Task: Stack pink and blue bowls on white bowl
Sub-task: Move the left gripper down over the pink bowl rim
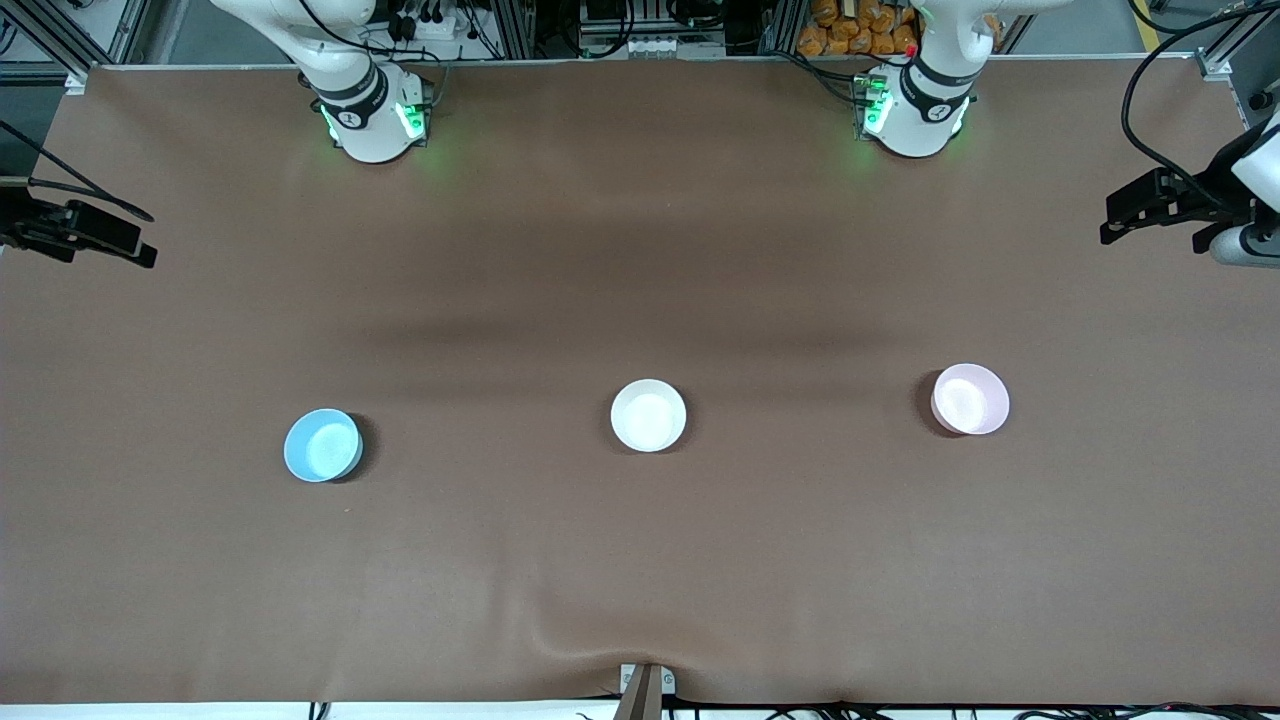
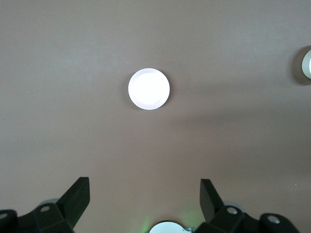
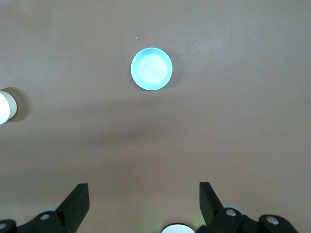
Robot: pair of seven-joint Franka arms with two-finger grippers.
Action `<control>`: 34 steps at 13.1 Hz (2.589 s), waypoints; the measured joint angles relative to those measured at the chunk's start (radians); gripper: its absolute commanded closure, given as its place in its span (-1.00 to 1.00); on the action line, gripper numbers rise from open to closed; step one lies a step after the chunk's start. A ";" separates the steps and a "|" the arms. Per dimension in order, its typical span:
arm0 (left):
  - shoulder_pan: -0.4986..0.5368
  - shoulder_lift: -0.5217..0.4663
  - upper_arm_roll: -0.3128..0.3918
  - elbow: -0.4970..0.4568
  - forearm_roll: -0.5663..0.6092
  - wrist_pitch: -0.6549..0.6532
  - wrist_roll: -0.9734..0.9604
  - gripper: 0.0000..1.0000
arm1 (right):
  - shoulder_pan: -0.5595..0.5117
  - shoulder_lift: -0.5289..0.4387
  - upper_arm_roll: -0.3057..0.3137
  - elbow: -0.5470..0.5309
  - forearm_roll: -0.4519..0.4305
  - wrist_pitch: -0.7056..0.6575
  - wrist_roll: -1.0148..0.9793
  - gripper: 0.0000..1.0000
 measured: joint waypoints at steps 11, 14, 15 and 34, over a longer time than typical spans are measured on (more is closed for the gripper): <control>0.021 0.253 0.002 -0.006 0.000 0.099 0.014 -1.00 | 0.000 0.000 0.000 0.000 0.000 0.005 0.000 -1.00; 0.041 0.345 0.002 -0.083 0.001 0.290 0.131 -1.00 | 0.000 0.000 0.000 0.000 0.000 0.005 0.000 -1.00; 0.051 0.366 0.002 -0.108 0.001 0.340 0.155 -1.00 | 0.000 0.000 0.000 0.000 0.000 0.005 0.000 -1.00; 0.108 0.575 -0.003 -0.275 0.001 0.737 0.274 0.44 | 0.000 0.000 0.000 -0.001 0.000 0.005 0.000 -1.00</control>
